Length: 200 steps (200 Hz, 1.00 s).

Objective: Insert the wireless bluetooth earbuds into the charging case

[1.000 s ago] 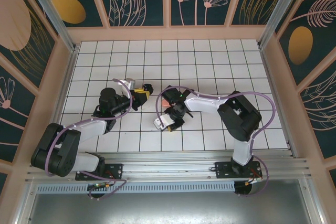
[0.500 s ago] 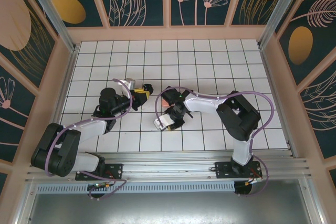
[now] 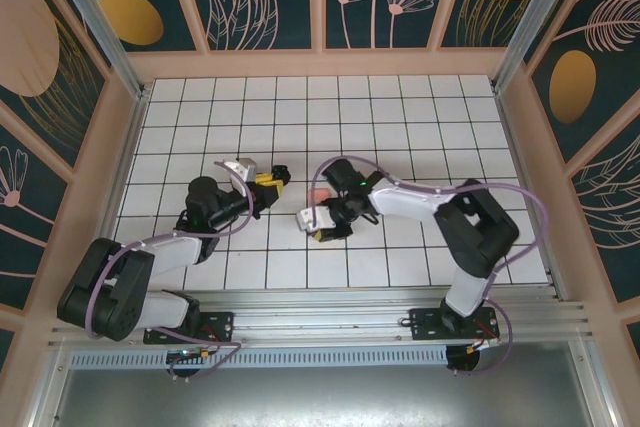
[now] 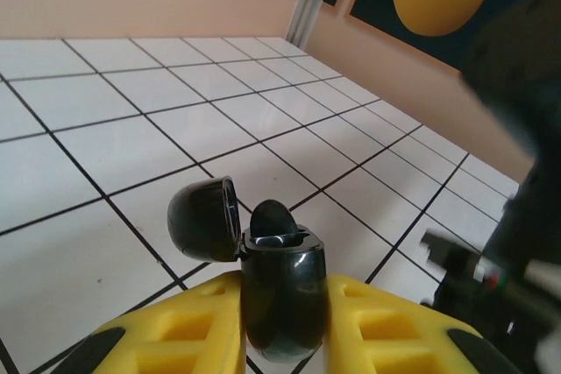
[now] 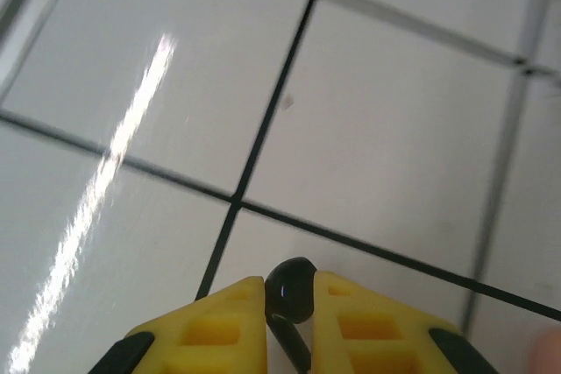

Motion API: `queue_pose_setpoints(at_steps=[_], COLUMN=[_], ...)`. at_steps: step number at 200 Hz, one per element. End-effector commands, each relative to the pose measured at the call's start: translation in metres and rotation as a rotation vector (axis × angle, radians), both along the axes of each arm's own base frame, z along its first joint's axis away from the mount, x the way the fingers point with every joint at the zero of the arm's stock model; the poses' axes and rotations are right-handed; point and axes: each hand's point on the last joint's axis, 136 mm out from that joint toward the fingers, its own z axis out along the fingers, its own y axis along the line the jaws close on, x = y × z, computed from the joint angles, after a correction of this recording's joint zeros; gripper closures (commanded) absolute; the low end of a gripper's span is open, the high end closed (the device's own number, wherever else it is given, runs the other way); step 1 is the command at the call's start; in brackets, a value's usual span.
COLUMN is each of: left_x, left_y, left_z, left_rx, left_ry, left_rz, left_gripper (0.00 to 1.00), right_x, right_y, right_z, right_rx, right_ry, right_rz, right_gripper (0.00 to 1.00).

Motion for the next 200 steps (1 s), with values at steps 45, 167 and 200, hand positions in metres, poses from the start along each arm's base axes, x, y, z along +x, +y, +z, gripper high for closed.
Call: queue_pose_setpoints(at_steps=[45, 167, 200], left_x=[-0.014, -0.033, -0.038], left_y=[-0.035, -0.066, -0.067], left_z=[0.041, 0.059, 0.067], left_rx=[-0.030, -0.053, -0.074], left_ry=[-0.311, -0.431, -0.458], left_rz=[-0.149, -0.271, -0.289], left_gripper=[0.77, 0.78, 0.78], right_x=[0.010, 0.023, 0.028], right_y=[-0.005, -0.013, -0.005], right_z=[0.147, 0.219, 0.215], right_rx=[0.664, 1.023, 1.025], right_ry=[0.134, 0.170, 0.178], right_rz=[-0.154, -0.227, -0.218], right_gripper=[0.85, 0.84, 0.84])
